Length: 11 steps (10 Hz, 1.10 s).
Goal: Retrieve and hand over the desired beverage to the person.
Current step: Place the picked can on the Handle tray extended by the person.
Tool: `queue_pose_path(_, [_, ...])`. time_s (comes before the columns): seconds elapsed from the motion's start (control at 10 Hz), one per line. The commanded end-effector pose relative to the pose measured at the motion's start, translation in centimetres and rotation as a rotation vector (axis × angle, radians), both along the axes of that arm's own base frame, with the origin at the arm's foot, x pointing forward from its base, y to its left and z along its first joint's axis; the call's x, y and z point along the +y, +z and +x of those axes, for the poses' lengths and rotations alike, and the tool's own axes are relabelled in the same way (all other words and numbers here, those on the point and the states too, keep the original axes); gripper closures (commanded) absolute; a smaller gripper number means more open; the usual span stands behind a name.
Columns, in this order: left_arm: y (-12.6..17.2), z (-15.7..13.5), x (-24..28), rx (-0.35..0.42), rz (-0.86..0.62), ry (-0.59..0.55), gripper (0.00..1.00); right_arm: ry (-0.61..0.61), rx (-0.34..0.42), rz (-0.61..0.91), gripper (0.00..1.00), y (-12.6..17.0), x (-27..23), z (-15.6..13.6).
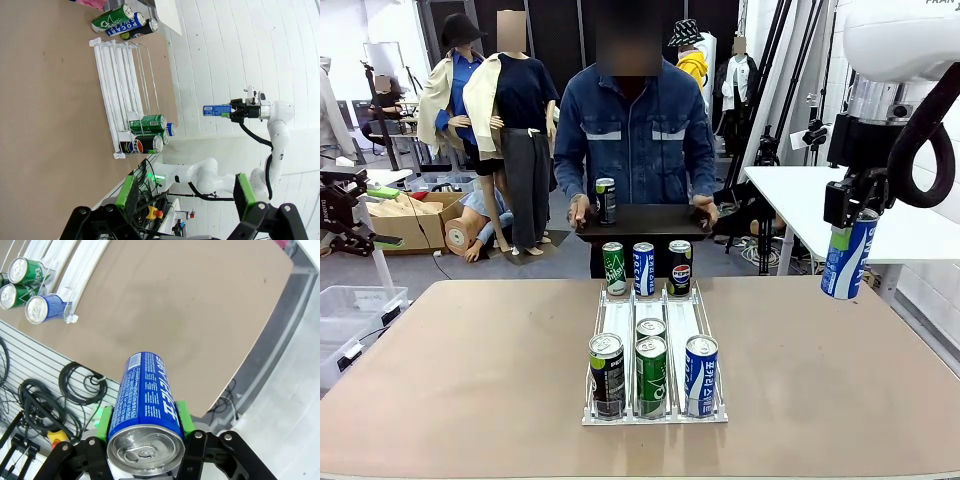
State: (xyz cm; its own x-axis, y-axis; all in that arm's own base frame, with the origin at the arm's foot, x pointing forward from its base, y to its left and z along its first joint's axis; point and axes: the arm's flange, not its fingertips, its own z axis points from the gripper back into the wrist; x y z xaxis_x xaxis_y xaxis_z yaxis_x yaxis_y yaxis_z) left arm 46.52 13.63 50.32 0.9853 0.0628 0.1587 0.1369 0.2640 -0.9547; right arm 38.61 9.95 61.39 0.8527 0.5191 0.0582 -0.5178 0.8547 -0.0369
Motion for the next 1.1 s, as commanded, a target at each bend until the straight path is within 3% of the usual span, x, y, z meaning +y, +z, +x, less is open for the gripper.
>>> queue_pose_path(0.0, [0.07,-0.12,-0.07,-0.005,0.004,0.009,0.0,-0.005,-0.004,0.0,1.0,0.37,-0.05,-0.03])
queue_pose_path(1.0, [0.07,-0.12,-0.07,-0.005,0.004,0.009,0.0,-0.005,-0.004,0.0,1.0,0.37,-0.05,-0.03])
